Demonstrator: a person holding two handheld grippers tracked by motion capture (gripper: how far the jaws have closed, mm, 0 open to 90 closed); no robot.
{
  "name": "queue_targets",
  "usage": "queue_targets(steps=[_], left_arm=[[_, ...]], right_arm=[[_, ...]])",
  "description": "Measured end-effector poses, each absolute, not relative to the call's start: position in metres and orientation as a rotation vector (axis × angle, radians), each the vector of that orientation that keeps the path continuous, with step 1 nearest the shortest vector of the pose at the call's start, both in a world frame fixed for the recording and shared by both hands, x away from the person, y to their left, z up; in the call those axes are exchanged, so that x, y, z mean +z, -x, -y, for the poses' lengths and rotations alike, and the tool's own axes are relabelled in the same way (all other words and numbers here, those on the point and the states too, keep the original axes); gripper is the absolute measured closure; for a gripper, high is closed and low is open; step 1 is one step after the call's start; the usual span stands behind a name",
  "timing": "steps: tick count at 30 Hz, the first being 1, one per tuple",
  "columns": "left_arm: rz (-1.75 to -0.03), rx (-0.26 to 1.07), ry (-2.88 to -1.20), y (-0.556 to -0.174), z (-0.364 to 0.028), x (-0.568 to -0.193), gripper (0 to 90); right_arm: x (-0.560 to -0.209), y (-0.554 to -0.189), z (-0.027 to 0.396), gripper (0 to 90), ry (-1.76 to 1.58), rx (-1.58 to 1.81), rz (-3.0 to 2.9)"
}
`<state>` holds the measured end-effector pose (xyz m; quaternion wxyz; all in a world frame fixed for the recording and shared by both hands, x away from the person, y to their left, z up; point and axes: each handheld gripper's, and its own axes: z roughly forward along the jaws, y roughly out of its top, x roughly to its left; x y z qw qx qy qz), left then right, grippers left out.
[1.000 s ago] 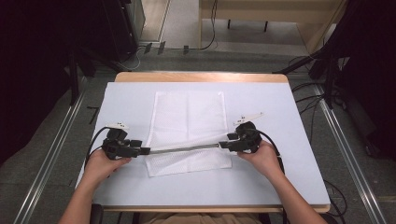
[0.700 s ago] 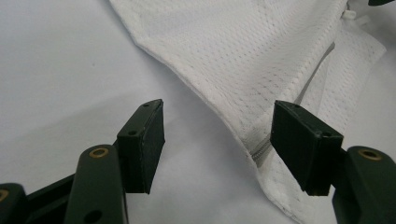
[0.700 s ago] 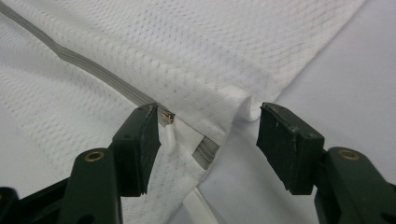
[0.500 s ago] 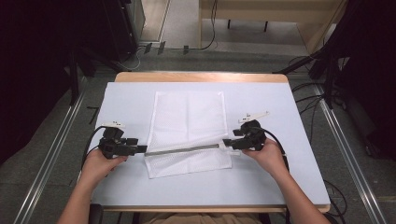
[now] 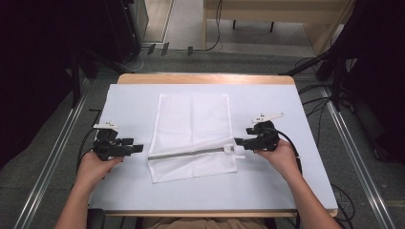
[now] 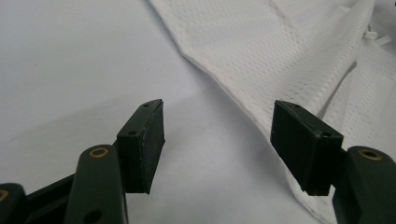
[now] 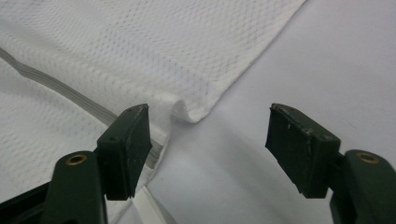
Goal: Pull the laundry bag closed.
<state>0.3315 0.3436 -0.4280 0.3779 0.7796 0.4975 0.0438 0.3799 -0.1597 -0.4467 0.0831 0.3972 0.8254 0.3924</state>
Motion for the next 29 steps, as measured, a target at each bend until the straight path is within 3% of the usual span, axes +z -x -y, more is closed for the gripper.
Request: queue_targets(steps=[29], left_arm=[[-1.296, 0.183, -2.073, -0.3338, -0.3476, -0.4372, 33.0]], right_arm=[[-0.4562, -0.3858, 0.1695, 28.5, -1.205, 1.094, -2.434]])
